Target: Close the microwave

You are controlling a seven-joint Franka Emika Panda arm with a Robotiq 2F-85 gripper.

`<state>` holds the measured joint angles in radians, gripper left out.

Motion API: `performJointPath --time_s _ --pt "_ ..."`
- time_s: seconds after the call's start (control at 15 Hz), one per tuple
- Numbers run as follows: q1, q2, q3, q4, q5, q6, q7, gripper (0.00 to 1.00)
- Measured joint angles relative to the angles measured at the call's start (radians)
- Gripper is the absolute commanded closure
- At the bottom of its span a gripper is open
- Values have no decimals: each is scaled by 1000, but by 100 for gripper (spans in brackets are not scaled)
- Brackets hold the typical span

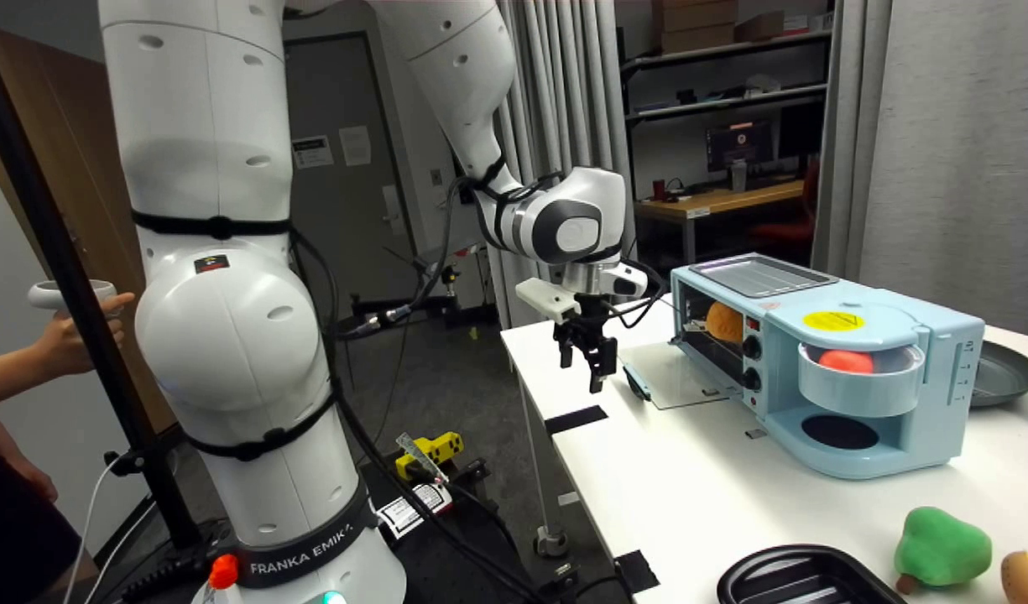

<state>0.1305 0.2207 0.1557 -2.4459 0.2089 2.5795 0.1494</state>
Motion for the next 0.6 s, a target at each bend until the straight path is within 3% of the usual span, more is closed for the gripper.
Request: performJointPath --time_s 0.6 --pt "7 144 21 72 95 137 82 0"
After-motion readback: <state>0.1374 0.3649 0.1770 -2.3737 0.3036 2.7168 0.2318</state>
